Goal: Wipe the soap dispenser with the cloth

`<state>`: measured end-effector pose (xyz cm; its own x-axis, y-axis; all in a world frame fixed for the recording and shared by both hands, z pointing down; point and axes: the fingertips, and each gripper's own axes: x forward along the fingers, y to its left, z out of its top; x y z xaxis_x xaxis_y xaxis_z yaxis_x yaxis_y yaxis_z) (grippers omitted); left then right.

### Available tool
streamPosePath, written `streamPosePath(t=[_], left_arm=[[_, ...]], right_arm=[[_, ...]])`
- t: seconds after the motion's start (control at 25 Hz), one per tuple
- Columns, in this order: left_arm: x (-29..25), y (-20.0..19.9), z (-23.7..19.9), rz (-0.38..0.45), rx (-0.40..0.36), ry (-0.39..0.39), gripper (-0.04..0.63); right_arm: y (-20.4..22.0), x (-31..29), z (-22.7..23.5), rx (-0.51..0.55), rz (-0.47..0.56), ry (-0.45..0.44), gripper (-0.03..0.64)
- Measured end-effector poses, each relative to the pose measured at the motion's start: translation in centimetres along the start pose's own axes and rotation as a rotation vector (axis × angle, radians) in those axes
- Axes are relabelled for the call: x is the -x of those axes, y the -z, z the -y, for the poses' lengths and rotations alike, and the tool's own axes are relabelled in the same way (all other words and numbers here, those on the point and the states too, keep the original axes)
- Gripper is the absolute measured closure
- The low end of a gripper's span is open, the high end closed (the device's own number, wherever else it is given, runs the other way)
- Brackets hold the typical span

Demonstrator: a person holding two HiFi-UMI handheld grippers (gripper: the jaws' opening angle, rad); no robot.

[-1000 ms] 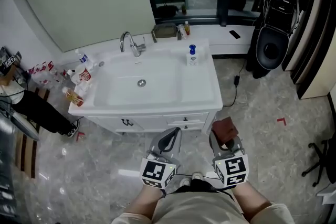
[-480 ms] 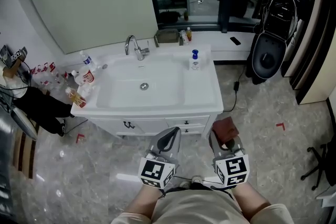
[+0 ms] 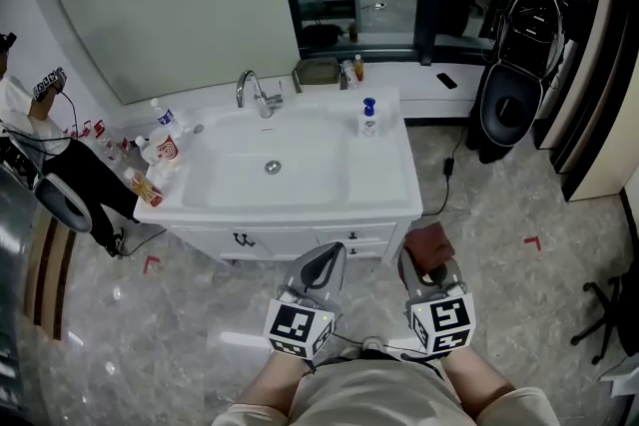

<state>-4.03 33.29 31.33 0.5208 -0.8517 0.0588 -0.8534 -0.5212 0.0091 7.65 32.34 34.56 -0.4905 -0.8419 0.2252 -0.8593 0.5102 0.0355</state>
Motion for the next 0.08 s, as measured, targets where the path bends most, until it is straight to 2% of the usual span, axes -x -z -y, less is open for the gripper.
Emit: streamPosePath(t=[0.08], left_arm=[[-0.33, 0.05, -0.04, -0.002, 0.001, 0.000, 0.595]], right_arm=[[-0.07, -0.29, 0.26, 0.002, 0.001, -0.003, 0.538]])
